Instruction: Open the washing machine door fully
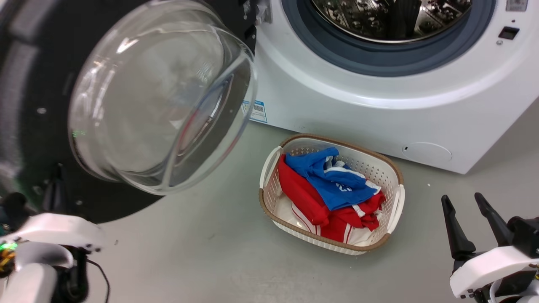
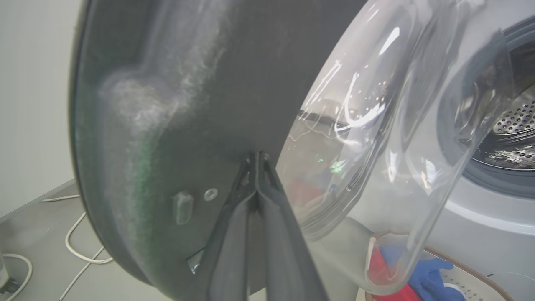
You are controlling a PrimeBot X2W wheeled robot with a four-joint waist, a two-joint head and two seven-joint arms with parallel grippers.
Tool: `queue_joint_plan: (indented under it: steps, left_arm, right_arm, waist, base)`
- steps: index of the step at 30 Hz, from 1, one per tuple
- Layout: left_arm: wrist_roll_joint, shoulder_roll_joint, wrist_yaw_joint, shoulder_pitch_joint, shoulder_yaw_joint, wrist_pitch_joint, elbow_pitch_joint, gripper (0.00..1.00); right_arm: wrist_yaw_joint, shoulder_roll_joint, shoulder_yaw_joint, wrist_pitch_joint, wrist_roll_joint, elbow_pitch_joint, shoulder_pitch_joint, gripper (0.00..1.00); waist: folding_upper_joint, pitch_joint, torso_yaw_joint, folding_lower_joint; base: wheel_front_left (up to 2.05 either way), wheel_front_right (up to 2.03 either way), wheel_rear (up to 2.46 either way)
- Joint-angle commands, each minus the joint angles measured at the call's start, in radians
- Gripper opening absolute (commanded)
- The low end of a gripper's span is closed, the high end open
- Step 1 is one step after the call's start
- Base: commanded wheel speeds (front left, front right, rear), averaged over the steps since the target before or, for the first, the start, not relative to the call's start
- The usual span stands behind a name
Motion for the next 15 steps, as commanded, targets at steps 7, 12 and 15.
queue_joint_plan:
  steps: [7, 12, 15]
  left_arm:
    - [-0.031, 0.052, -0.035, -0.077, 0.047, -0.007, 0.088, 0.00]
    - [-0.039, 0.052, -0.039, -0.081, 0.058, -0.017, 0.130, 0.00]
    - [-0.040, 0.049, -0.042, -0.056, 0.066, -0.029, 0.140, 0.00]
  right_arm:
    - [0.000, -0.017, 0.004, -0.001, 0.008, 0.002, -0.031, 1.00]
    - [0.000, -0.016, 0.008, -0.008, 0.010, 0.013, -0.033, 1.00]
    - [0.000, -0.009, 0.009, -0.012, 0.011, 0.019, -0.026, 1.00]
  waist:
    - [0.0000, 0.032, -0.021, -0.0001]
    - [0.0000, 0.024, -0.031, -0.0001]
    - [0.0000, 0.011, -0.032, -0.0001]
  base:
    - [0.00, 0.00, 0.00]
    - [0.00, 0.00, 0.00]
    - [0.00, 0.00, 0.00]
